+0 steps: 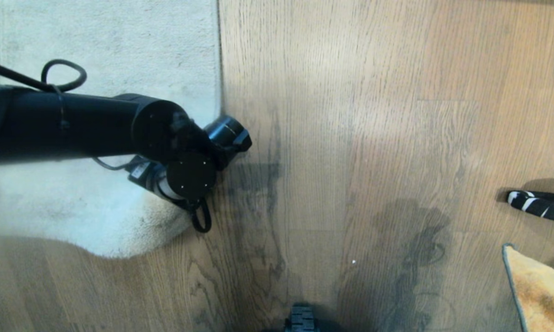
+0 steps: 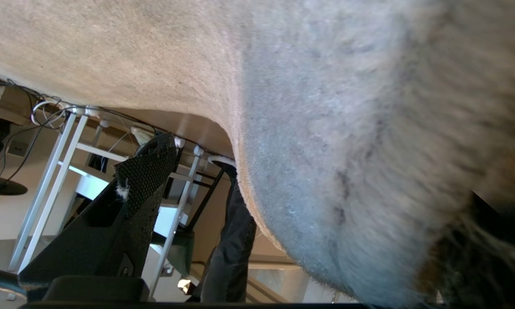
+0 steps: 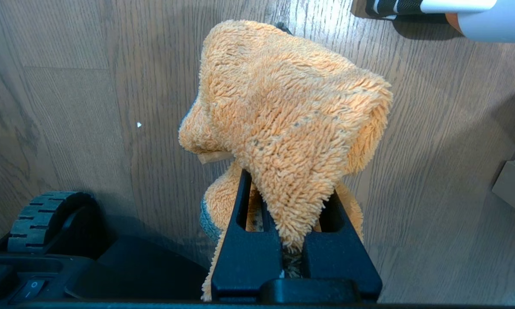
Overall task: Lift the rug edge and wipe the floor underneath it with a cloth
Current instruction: Lift up the carpet
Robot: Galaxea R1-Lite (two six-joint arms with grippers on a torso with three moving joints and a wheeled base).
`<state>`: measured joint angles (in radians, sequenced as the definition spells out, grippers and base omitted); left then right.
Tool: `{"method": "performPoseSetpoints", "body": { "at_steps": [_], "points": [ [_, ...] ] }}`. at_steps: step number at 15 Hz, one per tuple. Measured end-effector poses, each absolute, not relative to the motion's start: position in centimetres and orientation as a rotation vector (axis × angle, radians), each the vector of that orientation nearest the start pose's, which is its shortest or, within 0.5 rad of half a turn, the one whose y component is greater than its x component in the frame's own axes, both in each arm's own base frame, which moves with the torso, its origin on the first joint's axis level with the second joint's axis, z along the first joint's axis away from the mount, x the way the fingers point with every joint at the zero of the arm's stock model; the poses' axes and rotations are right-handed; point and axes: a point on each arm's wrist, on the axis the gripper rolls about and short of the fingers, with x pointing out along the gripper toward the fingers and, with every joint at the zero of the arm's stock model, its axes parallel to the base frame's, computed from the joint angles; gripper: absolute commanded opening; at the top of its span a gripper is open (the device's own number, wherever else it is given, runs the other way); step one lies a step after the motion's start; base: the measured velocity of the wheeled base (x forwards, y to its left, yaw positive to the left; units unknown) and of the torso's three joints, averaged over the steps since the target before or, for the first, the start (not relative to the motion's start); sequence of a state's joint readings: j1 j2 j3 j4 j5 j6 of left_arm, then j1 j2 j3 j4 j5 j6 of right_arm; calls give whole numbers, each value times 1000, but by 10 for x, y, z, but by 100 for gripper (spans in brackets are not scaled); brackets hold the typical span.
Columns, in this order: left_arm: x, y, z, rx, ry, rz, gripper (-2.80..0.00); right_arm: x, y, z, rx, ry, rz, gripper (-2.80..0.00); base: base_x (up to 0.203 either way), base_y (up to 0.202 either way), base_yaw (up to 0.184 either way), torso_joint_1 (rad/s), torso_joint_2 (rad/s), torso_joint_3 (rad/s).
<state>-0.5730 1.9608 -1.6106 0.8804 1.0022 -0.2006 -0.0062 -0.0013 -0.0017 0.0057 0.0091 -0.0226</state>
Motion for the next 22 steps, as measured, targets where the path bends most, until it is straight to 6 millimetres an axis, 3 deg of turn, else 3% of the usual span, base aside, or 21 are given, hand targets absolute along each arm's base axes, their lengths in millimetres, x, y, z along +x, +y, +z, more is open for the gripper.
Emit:
{"method": "performPoseSetpoints", "body": {
  "at_steps": [16, 22],
  "points": [
    [316, -172, 223, 605, 724, 502, 0, -23, 0, 75, -22, 3, 3, -280, 0, 0, 0, 0, 0, 0],
    [305, -181, 213, 654, 750, 462, 0, -23, 0, 75, -23, 3, 3, -280, 0, 0, 0, 0, 0, 0]
  ]
}}
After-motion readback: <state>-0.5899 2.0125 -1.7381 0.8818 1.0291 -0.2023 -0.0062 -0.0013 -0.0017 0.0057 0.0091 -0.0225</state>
